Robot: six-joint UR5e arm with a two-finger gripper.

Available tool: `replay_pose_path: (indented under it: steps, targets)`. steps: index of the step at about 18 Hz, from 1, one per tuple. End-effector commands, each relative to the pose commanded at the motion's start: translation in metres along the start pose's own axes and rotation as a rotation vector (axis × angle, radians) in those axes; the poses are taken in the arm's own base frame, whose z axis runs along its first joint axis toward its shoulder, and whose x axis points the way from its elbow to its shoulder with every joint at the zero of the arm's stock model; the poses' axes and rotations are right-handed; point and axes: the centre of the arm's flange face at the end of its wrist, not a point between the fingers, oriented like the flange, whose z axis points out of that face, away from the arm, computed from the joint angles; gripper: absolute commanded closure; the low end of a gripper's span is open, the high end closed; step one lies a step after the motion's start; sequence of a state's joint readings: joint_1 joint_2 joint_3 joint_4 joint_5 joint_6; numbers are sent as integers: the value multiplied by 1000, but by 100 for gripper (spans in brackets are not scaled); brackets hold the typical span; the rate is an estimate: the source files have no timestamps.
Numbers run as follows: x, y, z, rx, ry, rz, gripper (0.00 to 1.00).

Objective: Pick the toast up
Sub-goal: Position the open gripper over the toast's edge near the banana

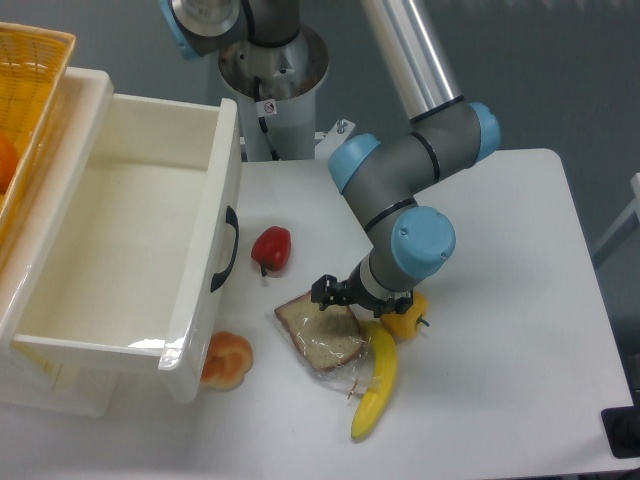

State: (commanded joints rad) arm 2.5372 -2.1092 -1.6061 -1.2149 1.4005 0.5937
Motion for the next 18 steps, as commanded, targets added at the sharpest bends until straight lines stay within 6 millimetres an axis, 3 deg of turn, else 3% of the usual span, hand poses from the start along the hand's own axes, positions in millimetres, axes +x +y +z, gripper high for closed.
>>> replay_pose_path:
  steps: [8,12,18]
  targets:
    - [-3,-4,7,6,-4,-34,0]
    - [0,-6,-7,28,-17,-36,0]
    - [11,-9,-13,32,-25,-22,0]
